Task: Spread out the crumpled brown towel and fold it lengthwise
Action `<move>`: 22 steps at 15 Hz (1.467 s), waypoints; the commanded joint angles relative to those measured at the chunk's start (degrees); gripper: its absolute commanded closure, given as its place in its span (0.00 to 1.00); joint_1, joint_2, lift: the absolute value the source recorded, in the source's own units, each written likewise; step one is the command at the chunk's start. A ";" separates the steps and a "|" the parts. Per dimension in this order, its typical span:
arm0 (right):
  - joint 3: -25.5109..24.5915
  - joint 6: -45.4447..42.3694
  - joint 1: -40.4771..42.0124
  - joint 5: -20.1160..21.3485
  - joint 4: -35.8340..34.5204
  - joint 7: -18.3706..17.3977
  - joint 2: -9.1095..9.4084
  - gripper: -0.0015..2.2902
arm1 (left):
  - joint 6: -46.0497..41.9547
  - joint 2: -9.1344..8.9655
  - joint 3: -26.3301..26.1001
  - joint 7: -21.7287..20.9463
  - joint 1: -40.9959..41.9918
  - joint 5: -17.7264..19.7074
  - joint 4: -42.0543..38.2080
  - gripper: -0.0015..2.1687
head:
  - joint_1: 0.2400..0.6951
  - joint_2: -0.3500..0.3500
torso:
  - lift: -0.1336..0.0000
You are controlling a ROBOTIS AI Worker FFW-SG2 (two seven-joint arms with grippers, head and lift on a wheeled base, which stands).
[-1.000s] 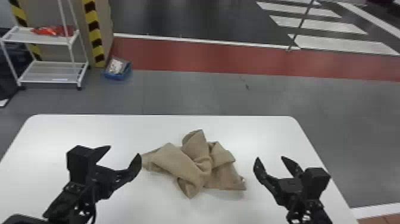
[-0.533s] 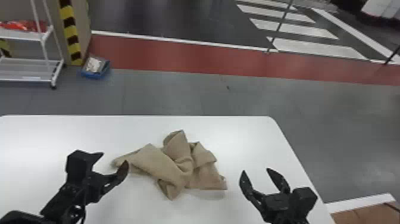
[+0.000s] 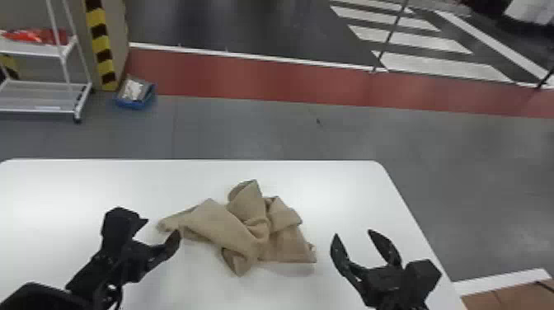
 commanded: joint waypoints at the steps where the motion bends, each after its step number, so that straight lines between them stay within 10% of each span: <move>1: 0.74 -1.06 -0.03 0.07 -0.04 0.03 0.09 0.08 | -1.04 -2.11 -0.19 -0.06 -2.11 -2.11 3.98 0.15 | 1.00 0.12 | 1.00; 6: 0.65 -3.00 0.32 -0.19 -0.04 0.12 0.26 0.08 | -2.80 -4.05 -2.39 -0.06 -6.16 -2.46 10.57 0.16 | 1.00 0.11 | 1.00; 11: 0.65 -4.58 0.50 -0.46 0.05 0.38 0.35 0.08 | -0.34 -3.87 -2.30 -0.85 -7.12 -3.25 10.66 0.41 | 1.00 0.10 | 1.00; 17: 1.26 -5.11 0.59 -0.81 -0.04 0.65 0.70 0.08 | 1.77 -3.96 -2.21 -0.77 -7.47 -4.40 11.71 0.34 | 1.00 0.13 | 1.00; 20: 1.00 -5.81 1.12 -1.60 -0.39 1.18 0.70 0.08 | 0.72 -3.52 -1.24 -0.68 -6.59 -3.96 10.31 0.81 | 1.00 0.13 | 1.00; 22: 1.00 -5.81 1.38 -1.69 -0.91 1.18 0.70 0.08 | 0.89 -3.17 0.95 -1.21 -3.61 -3.78 5.56 0.83 | 1.00 0.13 | 1.00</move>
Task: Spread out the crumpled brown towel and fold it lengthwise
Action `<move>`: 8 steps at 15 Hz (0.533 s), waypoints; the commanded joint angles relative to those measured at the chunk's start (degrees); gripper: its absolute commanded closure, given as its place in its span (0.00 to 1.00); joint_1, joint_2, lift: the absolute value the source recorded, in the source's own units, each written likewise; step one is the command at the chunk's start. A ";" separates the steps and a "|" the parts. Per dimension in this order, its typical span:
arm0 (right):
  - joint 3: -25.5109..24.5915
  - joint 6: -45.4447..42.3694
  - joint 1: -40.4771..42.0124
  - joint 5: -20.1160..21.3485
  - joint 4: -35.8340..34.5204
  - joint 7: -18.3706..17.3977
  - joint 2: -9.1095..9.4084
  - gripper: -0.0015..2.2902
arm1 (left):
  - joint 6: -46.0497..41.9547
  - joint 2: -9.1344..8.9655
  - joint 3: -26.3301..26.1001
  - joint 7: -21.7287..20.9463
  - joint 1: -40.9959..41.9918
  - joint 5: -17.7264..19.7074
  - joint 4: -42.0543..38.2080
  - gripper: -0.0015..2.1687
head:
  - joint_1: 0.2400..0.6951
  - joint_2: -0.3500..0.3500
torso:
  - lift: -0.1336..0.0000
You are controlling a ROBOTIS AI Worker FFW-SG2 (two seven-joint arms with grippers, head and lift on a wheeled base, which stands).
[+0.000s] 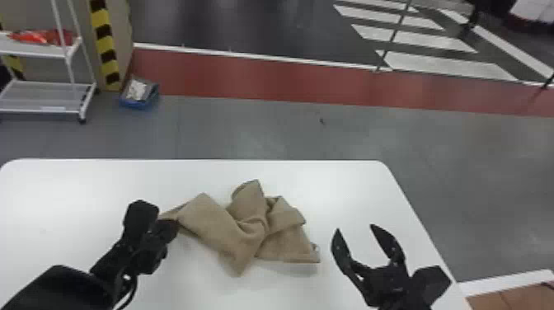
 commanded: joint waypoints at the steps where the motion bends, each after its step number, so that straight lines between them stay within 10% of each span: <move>1: 0.15 -0.02 0.26 -0.04 -0.39 -0.01 0.00 0.08 | 0.65 0.63 2.31 -0.39 3.65 0.38 -6.34 0.83 | 1.00 0.13 | 1.00; 8: 1.99 -0.37 0.70 0.05 -2.24 -0.01 0.44 0.08 | 16.64 3.89 14.70 -2.33 19.03 0.47 -39.03 0.85 | 1.00 0.20 | 1.00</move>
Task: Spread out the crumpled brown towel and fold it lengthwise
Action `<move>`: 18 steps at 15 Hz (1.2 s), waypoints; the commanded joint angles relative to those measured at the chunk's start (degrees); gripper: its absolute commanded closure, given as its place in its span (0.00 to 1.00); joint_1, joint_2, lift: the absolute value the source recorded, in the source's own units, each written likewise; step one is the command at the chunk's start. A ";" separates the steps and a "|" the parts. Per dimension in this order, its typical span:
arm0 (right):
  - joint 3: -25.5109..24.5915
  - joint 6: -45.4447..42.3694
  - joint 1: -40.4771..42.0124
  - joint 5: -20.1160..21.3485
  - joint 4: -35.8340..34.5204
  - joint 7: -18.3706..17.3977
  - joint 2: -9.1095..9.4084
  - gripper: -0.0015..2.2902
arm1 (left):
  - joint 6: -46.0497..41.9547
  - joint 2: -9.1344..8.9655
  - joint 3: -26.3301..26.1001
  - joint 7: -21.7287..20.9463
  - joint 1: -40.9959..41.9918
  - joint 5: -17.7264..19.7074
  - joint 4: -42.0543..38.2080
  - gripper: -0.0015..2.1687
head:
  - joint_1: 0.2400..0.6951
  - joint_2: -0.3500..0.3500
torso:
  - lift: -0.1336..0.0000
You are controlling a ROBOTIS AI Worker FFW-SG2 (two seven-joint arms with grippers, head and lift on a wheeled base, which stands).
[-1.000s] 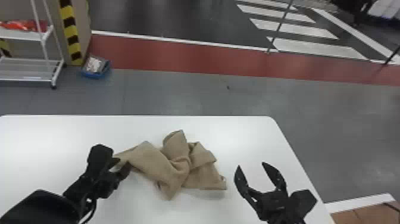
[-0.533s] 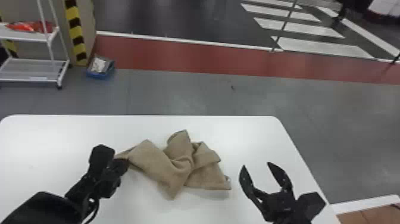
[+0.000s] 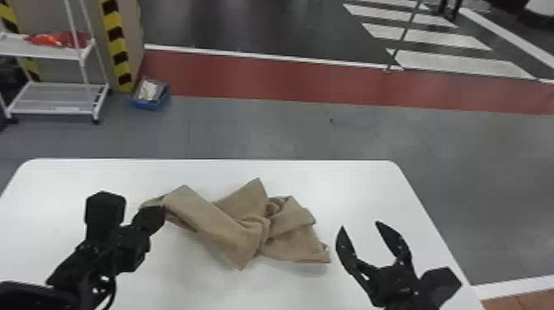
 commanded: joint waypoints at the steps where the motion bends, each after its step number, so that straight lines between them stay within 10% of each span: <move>1: 0.66 0.42 0.05 0.11 -0.65 0.00 0.14 0.08 | 7.31 1.62 4.41 -0.33 4.86 0.11 -11.18 0.85 | 1.00 0.22 | 1.00; 9: 6.90 7.28 -2.68 18.92 2.42 -0.35 0.32 0.08 | 11.88 2.67 11.09 -2.35 11.36 2.22 -24.18 0.85 | 1.00 0.45 | 1.00; 18: 2.42 18.71 -6.89 23.40 6.38 0.79 -1.62 0.10 | 11.88 2.76 10.73 -2.35 11.19 1.96 -23.57 0.85 | 1.00 0.40 | 1.00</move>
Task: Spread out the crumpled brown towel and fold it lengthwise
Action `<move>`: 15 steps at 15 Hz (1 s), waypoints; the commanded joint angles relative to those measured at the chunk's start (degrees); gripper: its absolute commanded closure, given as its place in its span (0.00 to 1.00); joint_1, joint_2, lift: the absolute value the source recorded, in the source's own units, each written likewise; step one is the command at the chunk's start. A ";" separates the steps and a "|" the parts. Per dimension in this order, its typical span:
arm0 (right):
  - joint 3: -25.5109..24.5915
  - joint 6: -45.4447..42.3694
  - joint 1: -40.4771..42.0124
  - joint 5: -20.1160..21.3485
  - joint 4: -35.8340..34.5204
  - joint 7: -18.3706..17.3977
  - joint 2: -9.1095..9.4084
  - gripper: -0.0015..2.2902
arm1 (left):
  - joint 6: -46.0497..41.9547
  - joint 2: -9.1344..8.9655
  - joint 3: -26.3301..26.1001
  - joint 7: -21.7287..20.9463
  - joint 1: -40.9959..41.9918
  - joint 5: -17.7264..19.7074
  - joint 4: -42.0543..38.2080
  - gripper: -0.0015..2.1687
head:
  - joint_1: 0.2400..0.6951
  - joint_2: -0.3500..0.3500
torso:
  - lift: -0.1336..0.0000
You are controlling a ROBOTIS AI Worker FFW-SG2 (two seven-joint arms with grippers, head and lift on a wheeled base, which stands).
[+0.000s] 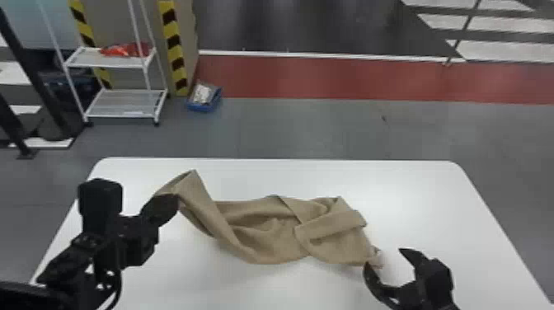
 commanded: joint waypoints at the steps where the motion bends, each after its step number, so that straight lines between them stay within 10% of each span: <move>1: -0.05 1.35 -1.51 0.74 1.79 0.47 -0.64 0.10 | 0.18 0.00 -0.31 0.09 -0.22 -0.24 0.10 0.85 | 1.00 0.39 | 1.00; 4: 0.04 4.34 -4.24 2.59 3.72 2.14 -0.64 0.20 | 0.35 0.00 -0.22 0.09 -0.31 -0.41 0.10 0.85 | 1.00 0.38 | 1.00; 8: -0.48 9.44 -5.82 1.45 2.67 6.18 -0.55 0.79 | 1.41 0.00 0.22 -0.26 -0.31 -0.68 -0.16 0.85 | 1.00 0.39 | 1.00; 15: -8.39 24.20 -3.18 -14.55 -14.82 15.06 -0.11 0.85 | 4.57 0.18 4.70 -1.32 1.63 -0.33 -6.32 0.85 | 1.00 0.41 | 1.00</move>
